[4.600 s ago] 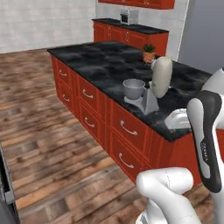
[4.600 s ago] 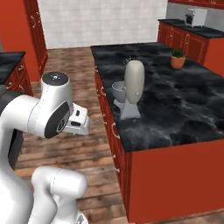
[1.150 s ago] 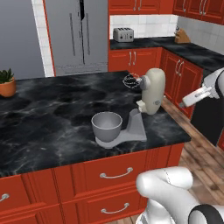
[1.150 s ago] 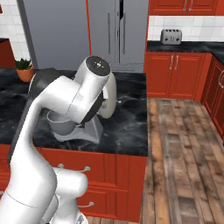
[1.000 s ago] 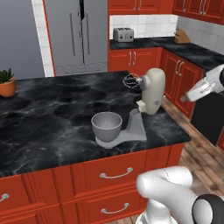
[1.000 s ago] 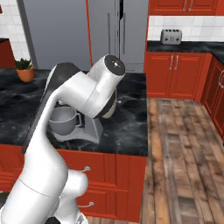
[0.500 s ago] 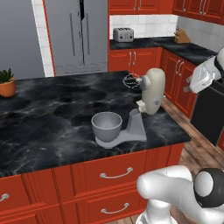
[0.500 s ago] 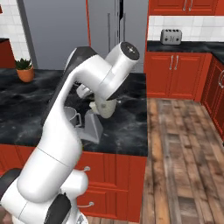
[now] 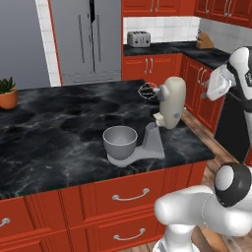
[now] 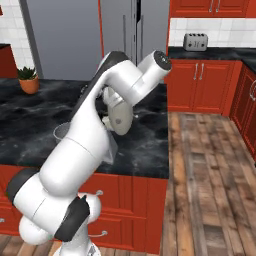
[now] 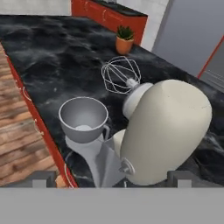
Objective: Close the stand mixer head.
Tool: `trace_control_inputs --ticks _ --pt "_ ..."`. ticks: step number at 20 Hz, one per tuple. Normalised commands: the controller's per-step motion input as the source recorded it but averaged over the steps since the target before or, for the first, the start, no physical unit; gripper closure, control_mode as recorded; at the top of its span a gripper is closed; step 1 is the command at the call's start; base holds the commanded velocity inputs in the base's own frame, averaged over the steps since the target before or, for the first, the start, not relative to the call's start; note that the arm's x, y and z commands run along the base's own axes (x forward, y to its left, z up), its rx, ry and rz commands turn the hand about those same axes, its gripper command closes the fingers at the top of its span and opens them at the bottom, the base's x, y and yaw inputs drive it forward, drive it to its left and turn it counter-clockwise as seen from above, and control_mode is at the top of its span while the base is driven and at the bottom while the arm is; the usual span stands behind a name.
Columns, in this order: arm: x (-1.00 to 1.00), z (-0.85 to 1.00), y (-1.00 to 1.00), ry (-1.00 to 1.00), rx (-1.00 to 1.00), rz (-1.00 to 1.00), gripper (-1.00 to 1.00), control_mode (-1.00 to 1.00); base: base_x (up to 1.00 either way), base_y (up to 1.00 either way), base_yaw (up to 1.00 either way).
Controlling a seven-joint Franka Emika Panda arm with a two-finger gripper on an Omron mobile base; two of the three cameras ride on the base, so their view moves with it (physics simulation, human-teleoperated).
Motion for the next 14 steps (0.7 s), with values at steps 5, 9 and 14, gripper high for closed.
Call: trace_control_inputs --ticks 5,9,14 --pt "0.98 -0.44 -0.07 -0.07 0.03 0.33 -1.00 -1.00 0.00 0.00 0.00" --pt "0.77 -0.20 0.08 -0.03 0.02 0.38 -1.00 -1.00 0.00 0.00 0.00" --pt "0.62 -0.15 0.65 0.00 0.00 0.44 -1.00 -1.00 0.00 0.00 0.00"
